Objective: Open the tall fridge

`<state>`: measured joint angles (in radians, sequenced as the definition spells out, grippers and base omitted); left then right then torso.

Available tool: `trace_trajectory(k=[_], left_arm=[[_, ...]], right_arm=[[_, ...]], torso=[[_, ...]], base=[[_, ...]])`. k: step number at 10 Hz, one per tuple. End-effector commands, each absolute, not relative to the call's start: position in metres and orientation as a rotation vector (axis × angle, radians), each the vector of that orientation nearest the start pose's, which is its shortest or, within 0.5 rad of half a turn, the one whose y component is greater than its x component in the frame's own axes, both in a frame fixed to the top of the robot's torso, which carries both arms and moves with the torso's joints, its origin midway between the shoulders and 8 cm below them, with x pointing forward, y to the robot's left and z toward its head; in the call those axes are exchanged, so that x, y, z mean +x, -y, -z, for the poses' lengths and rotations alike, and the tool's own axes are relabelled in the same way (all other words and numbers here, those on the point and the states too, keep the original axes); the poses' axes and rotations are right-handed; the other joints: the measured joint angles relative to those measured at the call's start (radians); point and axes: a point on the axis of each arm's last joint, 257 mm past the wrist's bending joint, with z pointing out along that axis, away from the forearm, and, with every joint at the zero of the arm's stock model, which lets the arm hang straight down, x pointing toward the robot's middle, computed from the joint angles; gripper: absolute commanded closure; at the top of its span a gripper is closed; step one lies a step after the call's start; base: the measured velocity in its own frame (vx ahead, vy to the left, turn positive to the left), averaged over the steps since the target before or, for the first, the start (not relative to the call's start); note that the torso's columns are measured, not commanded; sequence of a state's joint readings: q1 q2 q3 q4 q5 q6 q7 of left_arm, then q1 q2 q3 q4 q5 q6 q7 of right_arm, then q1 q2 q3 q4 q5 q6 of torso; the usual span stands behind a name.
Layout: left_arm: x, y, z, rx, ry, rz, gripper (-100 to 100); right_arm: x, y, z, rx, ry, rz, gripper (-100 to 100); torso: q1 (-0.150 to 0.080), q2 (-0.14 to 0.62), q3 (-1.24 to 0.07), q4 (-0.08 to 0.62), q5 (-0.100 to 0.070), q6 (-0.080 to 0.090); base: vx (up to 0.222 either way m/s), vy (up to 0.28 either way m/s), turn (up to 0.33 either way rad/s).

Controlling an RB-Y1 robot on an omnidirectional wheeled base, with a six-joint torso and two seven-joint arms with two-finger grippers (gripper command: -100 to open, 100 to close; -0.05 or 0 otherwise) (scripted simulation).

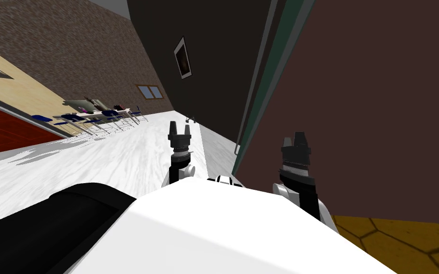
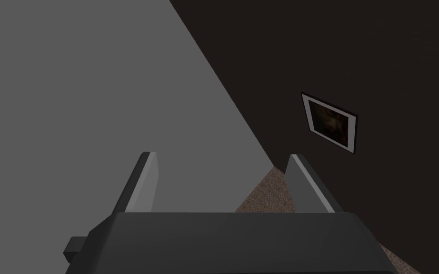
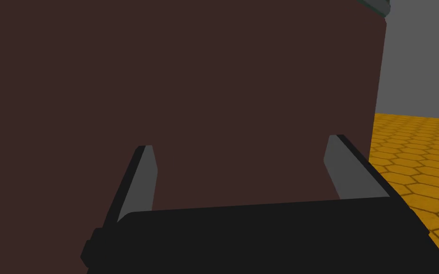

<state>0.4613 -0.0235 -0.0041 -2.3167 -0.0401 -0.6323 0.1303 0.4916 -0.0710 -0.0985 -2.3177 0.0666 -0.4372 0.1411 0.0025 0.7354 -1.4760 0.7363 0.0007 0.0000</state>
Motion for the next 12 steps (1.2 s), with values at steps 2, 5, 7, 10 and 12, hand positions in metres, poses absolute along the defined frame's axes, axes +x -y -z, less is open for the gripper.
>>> trace_trajectory(k=[2,5,7,10,12], left_arm=[[0.313,-0.264,-0.075,-0.521,-0.448,1.460,0],[0.313,-0.264,-0.075,-0.521,-0.448,1.460,0],[0.313,-0.264,-0.075,-0.522,-0.448,1.460,0],[0.313,-0.264,-0.075,-0.521,-0.448,1.460,0],[0.313,-0.264,-0.075,-0.521,-0.448,1.460,0]], right_arm=[[0.333,0.320,-0.025,0.434,-0.838,-0.861,-100],[0.324,0.340,-0.020,0.388,-0.897,-0.733,-100],[0.318,0.351,-0.018,0.363,-0.929,-0.664,-100],[0.306,0.370,-0.012,0.312,-0.998,-0.527,-100],[0.299,0.382,-0.011,0.282,-1.034,-0.448,-100]], torso=[[-0.003,-0.001,-0.002,0.000,-0.001,-0.001],[-0.005,-0.006,-0.006,-0.001,-0.001,-0.004],[-0.005,-0.008,-0.007,-0.002,-0.001,-0.003],[-0.008,-0.009,-0.009,-0.001,-0.001,-0.004],[-0.008,-0.011,-0.010,-0.001,0.000,-0.004]], base=[[0.066,0.075,0.030],[0.048,0.070,0.023],[0.062,0.073,0.019],[0.048,0.058,0.030],[0.052,0.076,0.017]])
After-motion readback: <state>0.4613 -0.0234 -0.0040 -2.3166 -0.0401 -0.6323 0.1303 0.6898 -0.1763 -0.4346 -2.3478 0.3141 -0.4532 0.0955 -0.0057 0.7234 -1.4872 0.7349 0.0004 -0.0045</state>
